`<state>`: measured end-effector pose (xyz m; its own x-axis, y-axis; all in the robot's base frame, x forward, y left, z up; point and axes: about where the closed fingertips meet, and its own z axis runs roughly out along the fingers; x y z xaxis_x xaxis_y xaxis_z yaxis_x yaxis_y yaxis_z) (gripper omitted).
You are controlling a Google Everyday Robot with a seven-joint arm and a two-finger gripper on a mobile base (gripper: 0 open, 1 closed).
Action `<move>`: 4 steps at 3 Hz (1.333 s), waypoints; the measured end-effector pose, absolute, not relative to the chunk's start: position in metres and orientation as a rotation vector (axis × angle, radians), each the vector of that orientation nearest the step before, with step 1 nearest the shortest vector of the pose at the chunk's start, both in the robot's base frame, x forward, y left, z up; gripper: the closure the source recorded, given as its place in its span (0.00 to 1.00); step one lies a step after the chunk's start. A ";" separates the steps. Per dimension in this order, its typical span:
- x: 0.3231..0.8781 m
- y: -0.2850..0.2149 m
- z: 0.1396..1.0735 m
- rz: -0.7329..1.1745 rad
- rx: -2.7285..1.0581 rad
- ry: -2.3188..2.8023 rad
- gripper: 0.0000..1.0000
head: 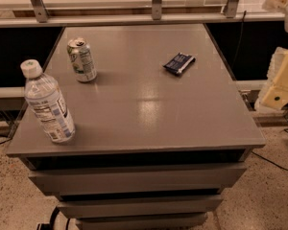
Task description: Move 7up can near blue plastic bottle
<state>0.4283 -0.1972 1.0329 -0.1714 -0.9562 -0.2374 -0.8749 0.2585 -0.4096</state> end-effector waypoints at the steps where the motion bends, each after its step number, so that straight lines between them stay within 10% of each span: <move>1: 0.428 -0.197 1.033 -0.247 -1.659 2.094 0.00; 4: 0.546 -0.103 1.029 -0.142 -1.574 1.814 0.00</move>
Offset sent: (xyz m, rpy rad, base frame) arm 0.0615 0.0469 0.0004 0.1112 -0.1056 0.1193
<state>0.5459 -0.1033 1.0292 0.0042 -0.8985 -0.4390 -0.8193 0.2486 -0.5167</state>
